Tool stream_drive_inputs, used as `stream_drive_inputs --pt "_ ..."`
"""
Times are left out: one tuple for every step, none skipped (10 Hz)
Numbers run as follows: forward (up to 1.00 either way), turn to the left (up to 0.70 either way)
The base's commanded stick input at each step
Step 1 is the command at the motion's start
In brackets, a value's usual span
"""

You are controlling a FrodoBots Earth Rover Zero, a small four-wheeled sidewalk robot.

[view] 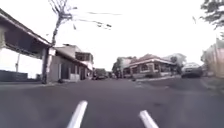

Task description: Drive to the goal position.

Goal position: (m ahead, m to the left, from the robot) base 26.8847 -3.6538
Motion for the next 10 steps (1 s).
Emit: stream_drive_inputs --pt "1.00 0.00" --pt "1.00 0.00" --pt "1.00 0.00" --pt "1.00 0.00" --pt "1.00 0.00" --pt "1.00 0.00" --pt "1.00 0.00" --pt "1.00 0.00" --pt "1.00 0.00" --pt "1.00 0.00"
